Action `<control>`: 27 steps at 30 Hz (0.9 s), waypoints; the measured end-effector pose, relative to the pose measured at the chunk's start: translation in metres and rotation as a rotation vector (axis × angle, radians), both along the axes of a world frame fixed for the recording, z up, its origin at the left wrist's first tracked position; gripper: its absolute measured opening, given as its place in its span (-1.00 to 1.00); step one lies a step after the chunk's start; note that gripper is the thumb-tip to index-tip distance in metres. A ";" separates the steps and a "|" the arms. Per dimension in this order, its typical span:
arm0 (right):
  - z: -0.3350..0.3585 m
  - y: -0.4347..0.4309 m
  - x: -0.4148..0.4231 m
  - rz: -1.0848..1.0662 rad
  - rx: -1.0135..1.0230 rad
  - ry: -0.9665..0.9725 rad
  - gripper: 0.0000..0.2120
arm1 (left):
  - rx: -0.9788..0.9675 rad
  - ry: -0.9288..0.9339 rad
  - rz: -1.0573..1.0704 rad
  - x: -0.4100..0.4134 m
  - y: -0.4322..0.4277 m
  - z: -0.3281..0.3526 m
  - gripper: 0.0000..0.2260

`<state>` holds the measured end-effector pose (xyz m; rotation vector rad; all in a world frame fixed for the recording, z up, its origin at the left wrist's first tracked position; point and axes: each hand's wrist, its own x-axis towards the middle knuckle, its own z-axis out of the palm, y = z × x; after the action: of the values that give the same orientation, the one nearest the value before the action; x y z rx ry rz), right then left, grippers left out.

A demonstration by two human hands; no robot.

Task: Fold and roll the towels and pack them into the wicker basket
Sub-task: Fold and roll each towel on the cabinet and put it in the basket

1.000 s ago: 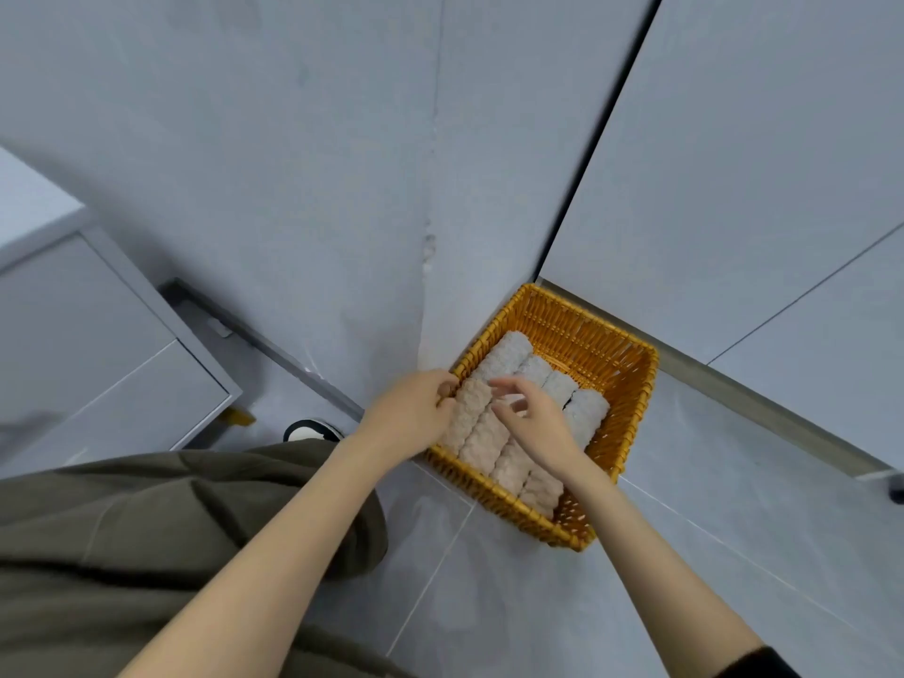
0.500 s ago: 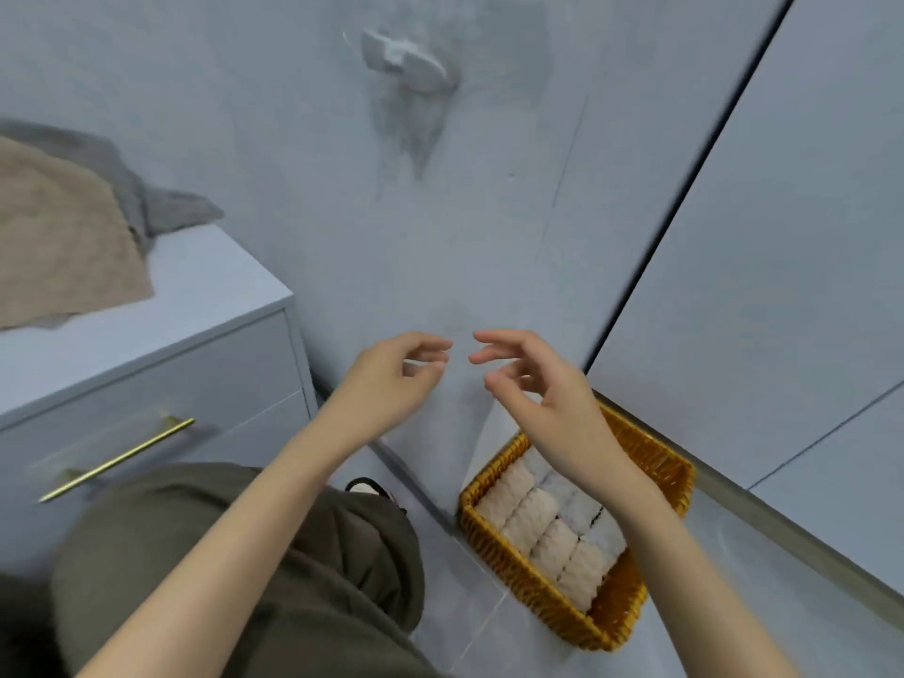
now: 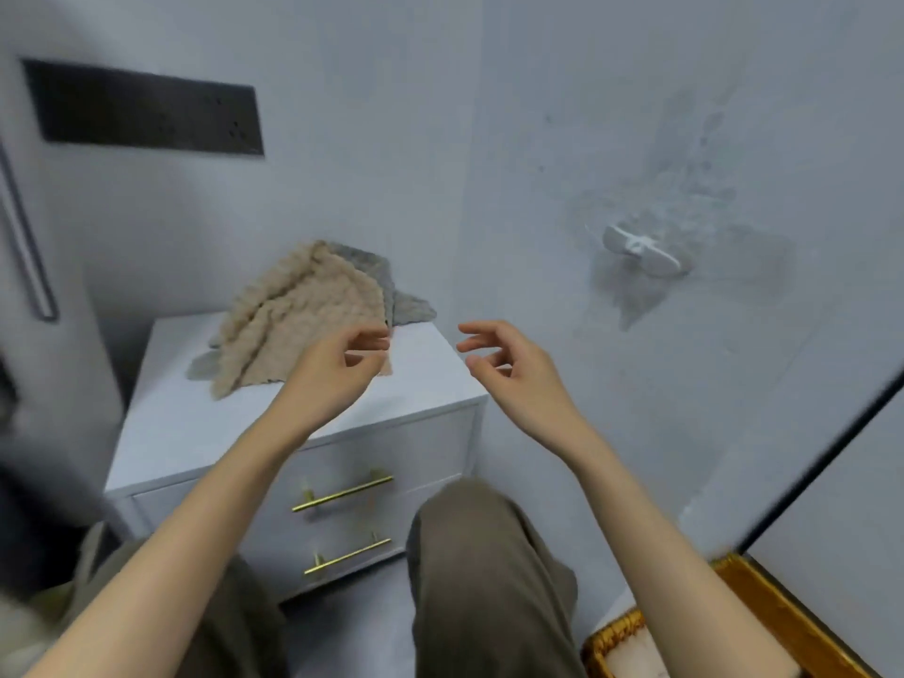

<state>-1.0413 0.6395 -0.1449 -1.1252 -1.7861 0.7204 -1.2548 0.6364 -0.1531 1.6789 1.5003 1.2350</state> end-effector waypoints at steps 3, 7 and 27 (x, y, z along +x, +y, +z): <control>-0.008 0.027 -0.028 0.044 -0.052 -0.024 -0.72 | -0.006 0.050 0.088 -0.032 0.005 -0.005 -0.76; -0.031 0.063 -0.061 0.067 -0.151 -0.065 -0.72 | -0.041 0.165 0.193 -0.065 0.021 -0.026 -0.69; -0.123 0.168 -0.111 -0.091 0.130 -0.675 -0.76 | 0.101 0.847 0.314 -0.126 0.108 -0.119 -0.81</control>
<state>-1.1520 0.8072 -0.2678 -1.4565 -2.2708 0.1601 -1.3808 0.7446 -0.2716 2.2492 2.2843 0.7535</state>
